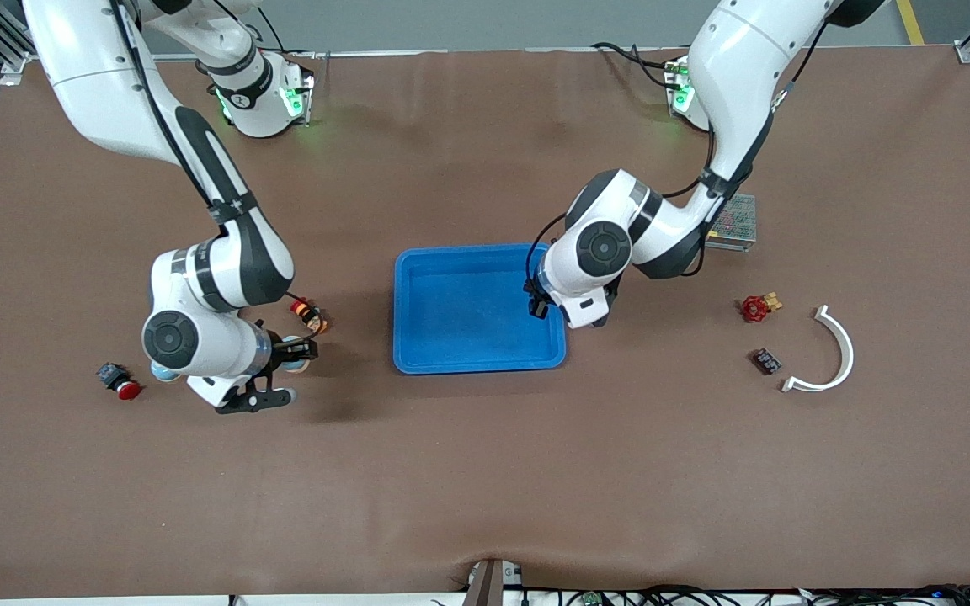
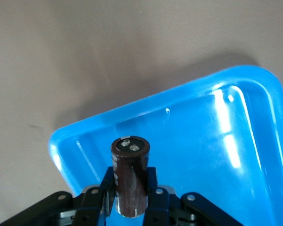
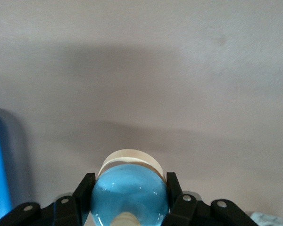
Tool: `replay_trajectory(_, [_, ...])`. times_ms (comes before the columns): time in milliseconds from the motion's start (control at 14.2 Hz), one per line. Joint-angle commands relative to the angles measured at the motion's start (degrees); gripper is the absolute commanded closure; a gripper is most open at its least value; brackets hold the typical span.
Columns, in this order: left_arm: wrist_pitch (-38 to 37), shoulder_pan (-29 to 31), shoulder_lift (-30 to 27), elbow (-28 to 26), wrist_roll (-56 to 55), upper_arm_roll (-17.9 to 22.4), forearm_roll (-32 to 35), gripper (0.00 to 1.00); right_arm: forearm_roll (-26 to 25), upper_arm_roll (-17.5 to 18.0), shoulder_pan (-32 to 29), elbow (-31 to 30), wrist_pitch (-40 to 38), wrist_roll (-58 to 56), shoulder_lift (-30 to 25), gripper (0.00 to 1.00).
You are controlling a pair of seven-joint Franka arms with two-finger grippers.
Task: Place electrolytic capacitor and blue bell in tray
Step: 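Carry the capacitor and the bell over the blue tray and release both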
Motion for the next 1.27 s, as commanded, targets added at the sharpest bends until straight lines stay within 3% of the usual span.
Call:
replay_trajectory(0, [2.2,-1.1,2.8,1.3,-3.1,0.2,-1.1,1.00,0.6,2.0,1.6,-0.8,-1.7,8.3,-2.4,0.53])
replay_trajectory(281, [2.3,-1.6,4.7,1.1,-3.2,0.2,-1.1,1.00,0.6,5.0,5.2,-0.7,-2.0,21.0,-2.7,0.53])
replay_trajectory(703, [2.4,-1.6,6.0,1.2,-3.1,0.2,-4.0,0.96,0.5,5.1,14.4,-1.1,0.7,35.7,-2.4,0.53])
replay_trajectory(914, [1.7,-1.1,4.6,1.7,-3.1,0.2,-4.1,0.33,0.5,5.1,16.7,-3.7,4.2,38.6,-2.5,0.53])
replay_trajectory(984, [0.6,-0.8,3.2,1.6,-3.0,0.2,-3.7,0.01,0.5,5.1,17.3,-4.7,5.9,39.5,-2.4,0.53])
replay_trajectory(1195, [-4.4,0.8,0.4,3.4,-3.0,0.9,-3.5,0.00,0.5,5.0,19.1,-7.2,10.1,41.6,-2.4,0.53])
